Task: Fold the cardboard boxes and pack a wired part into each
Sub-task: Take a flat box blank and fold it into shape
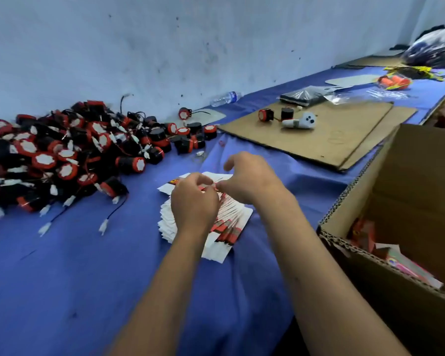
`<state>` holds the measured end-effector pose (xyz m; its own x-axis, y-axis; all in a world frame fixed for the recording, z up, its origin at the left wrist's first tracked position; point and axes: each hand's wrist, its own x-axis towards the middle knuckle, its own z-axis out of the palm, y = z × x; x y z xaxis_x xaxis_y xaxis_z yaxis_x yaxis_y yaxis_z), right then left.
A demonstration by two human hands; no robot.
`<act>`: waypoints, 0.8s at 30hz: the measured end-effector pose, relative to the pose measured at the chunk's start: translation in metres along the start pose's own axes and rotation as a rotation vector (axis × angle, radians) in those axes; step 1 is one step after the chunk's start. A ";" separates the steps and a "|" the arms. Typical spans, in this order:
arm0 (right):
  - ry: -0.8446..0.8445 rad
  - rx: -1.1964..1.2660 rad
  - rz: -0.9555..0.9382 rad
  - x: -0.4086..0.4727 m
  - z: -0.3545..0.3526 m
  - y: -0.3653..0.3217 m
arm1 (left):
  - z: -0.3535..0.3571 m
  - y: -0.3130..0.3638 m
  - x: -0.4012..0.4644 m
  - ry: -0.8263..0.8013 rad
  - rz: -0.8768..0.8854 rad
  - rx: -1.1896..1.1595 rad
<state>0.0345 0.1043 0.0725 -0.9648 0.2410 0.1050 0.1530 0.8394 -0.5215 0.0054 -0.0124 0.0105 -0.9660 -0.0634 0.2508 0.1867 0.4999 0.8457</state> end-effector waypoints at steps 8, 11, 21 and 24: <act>-0.288 -0.250 -0.125 0.093 0.124 -0.035 | -0.044 -0.090 0.052 0.199 -0.527 -0.213; -0.291 -0.214 -0.132 0.105 0.142 -0.038 | -0.046 -0.093 0.073 0.159 -0.576 -0.422; -0.222 0.144 -0.514 0.066 0.136 -0.066 | -0.083 -0.105 0.079 0.238 -0.535 -0.657; -0.253 0.315 -0.606 0.043 0.146 -0.104 | -0.130 -0.121 0.053 0.329 -0.386 -0.731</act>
<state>-0.0541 -0.0443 0.0076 -0.8861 -0.3740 0.2737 -0.4563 0.6002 -0.6570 -0.0452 -0.1879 -0.0171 -0.9057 -0.4150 -0.0862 0.0355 -0.2771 0.9602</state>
